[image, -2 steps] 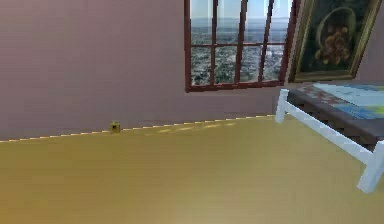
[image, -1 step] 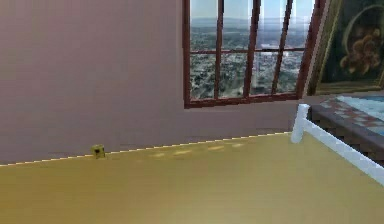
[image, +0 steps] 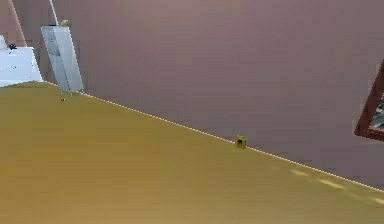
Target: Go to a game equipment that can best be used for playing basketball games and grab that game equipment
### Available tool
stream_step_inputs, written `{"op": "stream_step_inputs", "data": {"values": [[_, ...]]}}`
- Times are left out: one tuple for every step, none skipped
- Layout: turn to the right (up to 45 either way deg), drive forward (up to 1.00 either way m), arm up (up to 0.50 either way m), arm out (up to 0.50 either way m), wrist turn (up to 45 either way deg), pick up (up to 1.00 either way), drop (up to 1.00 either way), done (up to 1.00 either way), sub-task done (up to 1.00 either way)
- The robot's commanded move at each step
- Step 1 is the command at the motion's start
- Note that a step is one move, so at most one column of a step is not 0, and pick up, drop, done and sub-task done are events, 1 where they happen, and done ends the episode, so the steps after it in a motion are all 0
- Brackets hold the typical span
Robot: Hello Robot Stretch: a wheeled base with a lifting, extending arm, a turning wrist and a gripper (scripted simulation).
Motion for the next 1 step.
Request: {"op": "stream_step_inputs", "data": {"values": [[-12.0,0.00,0.00,0.00,0.0,0.00,0.00,0.00,0.00]]}}
